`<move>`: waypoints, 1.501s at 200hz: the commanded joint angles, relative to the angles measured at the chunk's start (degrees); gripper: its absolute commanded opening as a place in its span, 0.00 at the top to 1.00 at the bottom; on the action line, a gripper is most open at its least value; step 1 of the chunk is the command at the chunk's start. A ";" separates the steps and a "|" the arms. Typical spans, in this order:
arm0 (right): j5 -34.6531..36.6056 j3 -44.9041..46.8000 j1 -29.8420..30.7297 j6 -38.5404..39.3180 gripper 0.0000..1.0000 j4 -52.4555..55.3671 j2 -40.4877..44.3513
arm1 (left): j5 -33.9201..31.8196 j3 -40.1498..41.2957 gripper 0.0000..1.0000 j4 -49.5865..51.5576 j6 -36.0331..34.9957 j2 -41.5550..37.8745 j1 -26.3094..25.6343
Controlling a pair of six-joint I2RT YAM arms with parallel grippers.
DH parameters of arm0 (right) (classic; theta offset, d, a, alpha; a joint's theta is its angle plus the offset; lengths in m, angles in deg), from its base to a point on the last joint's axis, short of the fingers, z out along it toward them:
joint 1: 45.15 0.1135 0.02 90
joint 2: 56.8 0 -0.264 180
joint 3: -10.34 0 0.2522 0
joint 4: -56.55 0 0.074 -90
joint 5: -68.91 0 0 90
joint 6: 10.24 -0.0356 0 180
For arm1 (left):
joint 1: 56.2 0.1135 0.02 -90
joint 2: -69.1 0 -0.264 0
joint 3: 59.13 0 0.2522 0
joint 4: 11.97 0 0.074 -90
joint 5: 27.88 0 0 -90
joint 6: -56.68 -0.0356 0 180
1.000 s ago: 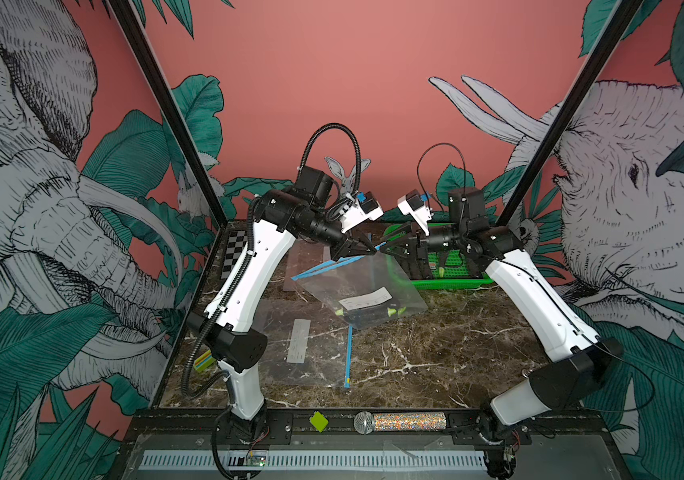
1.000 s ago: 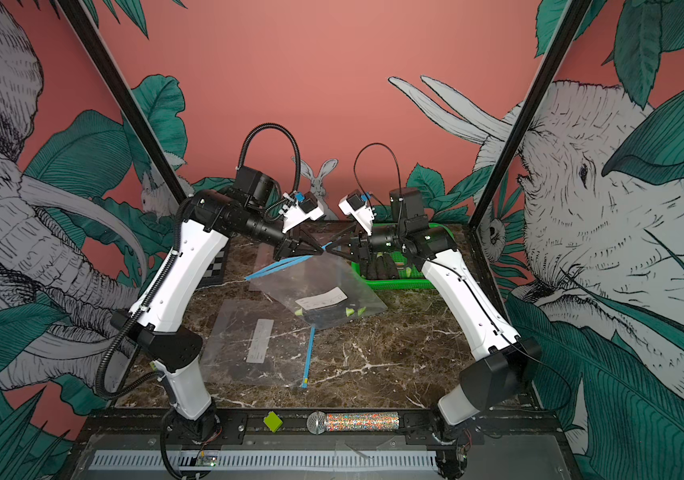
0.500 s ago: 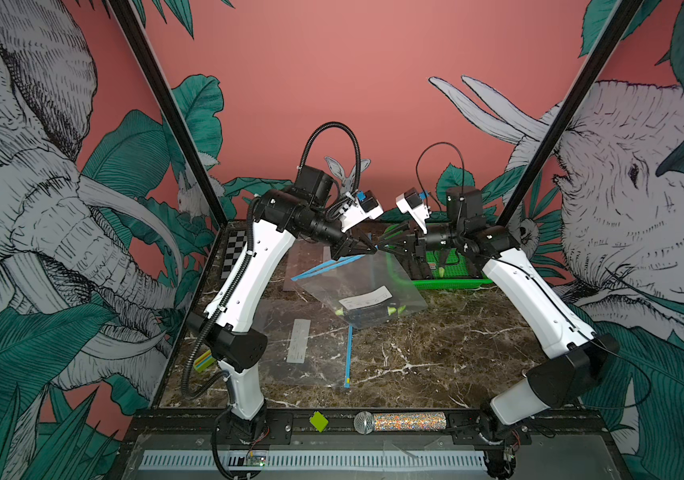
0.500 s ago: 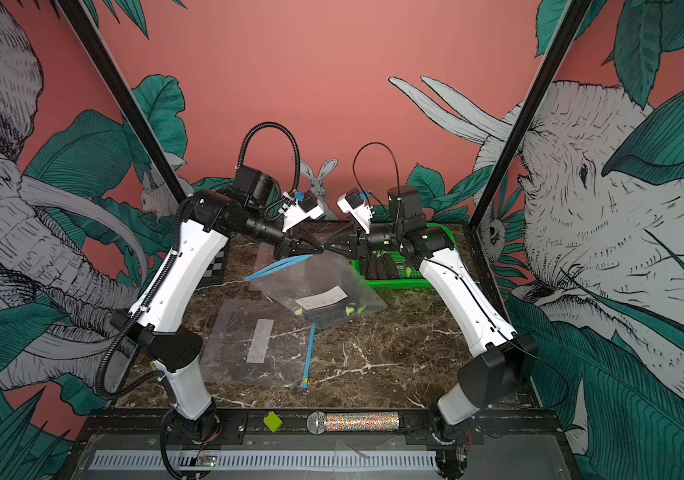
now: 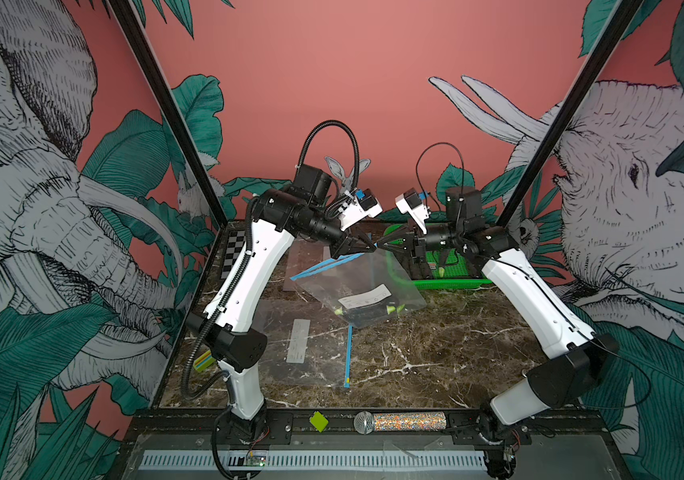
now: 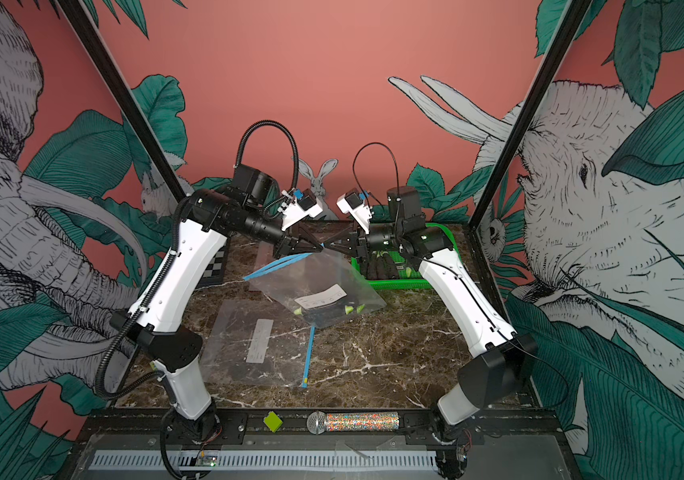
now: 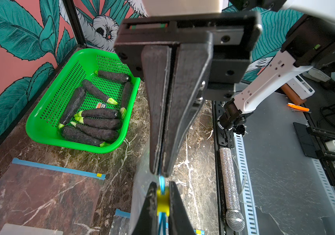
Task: Place the eggplant in a zip-top bag and seal the zipper
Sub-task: Zip the zipper on the zipper food storage bag.
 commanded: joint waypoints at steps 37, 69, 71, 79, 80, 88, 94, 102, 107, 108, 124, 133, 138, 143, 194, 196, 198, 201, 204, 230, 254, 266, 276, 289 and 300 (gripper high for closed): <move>1.34 -2.71 -2.72 1.56 1.00 0.64 1.82 | 0.15 -2.35 0.97 1.82 -0.90 -1.77 0.13; 1.33 -4.14 -3.60 2.34 1.00 2.63 1.93 | 0.05 -4.06 0.97 4.15 -1.33 -1.00 0.14; 1.39 -4.10 -3.63 2.35 1.00 2.63 1.95 | 0.04 -4.10 0.97 4.16 -1.34 -1.06 0.09; 1.58 -4.09 -3.75 2.42 1.00 2.63 2.19 | -0.36 -4.01 0.97 4.25 -1.39 -1.10 0.13; 1.60 -4.09 -3.74 2.43 1.00 2.69 2.25 | -0.35 -4.03 0.97 4.25 -1.41 -1.10 0.13; 1.79 -4.31 -3.96 2.69 1.00 3.15 2.37 | -0.68 -4.16 0.97 4.43 -1.34 -1.16 0.13; 1.80 -4.34 -4.08 2.70 1.00 3.25 2.56 | -0.90 -4.14 0.97 4.63 -1.47 -1.23 0.16; 1.92 -4.36 -4.24 2.79 1.00 3.42 2.82 | -1.33 -4.27 0.97 4.98 -1.58 -1.41 0.14; 2.13 -4.35 -4.34 2.86 1.00 3.52 2.98 | -1.71 -4.23 0.97 5.24 -1.60 -1.54 0.16; 2.09 -4.36 -4.34 2.87 1.00 3.53 3.00 | -1.73 -4.28 0.97 5.27 -1.60 -1.58 0.19; 2.21 -4.44 -4.77 3.09 1.00 3.99 3.36 | -2.41 -4.32 0.97 6.20 -2.03 -2.04 0.14; 2.37 -4.61 -5.04 3.55 1.00 4.63 3.58 | -2.70 -4.23 0.97 6.82 -2.31 -2.24 0.20; 2.41 -4.62 -5.21 3.65 1.00 4.84 3.69 | -2.97 -4.23 0.98 7.20 -2.31 -2.33 0.14; 2.43 -4.62 -5.39 3.74 1.00 4.99 3.80 | -3.24 -4.23 0.98 7.53 -2.31 -2.41 0.22; 2.76 -4.79 -6.63 4.77 1.00 6.70 4.55 | -4.99 -2.97 1.00 9.52 -2.44 -3.73 0.22; 2.80 -4.73 -6.66 4.87 1.00 6.70 4.58 | -5.11 -2.93 1.00 9.46 -2.41 -3.80 0.22; 2.77 -4.69 -6.71 4.90 1.00 6.70 4.59 | -5.21 -2.81 1.00 9.44 -2.38 -3.98 0.20; 2.76 -4.71 -6.72 4.90 1.00 6.74 4.64 | -5.34 -2.65 1.00 9.37 -2.32 -4.17 0.19; 2.76 -4.64 -6.84 4.98 1.00 6.83 4.68 | -5.52 -2.46 1.00 9.35 -2.31 -4.35 0.22; 2.81 -3.97 -7.59 5.17 1.00 7.05 5.42 | -6.79 -0.55 1.00 9.17 -2.14 -6.35 0.51; 2.50 -2.67 -9.14 4.92 1.00 6.68 6.55 | -7.61 1.85 1.00 9.28 -1.82 -8.65 1.48; 2.24 -1.74 -9.80 4.49 1.00 6.06 7.25 | -7.65 3.44 1.00 8.62 -1.52 -10.02 2.14; 2.08 -1.00 -10.30 3.97 1.00 5.29 7.83 | -7.71 4.75 1.00 7.93 -1.27 -11.17 2.57; 1.80 -0.30 -10.95 3.44 1.00 4.66 8.48 | -8.49 6.31 1.00 7.51 -1.19 -12.35 2.79; 1.86 0.20 -11.53 3.15 1.00 4.25 8.96 | -8.85 7.14 1.00 7.63 -1.17 -13.13 2.95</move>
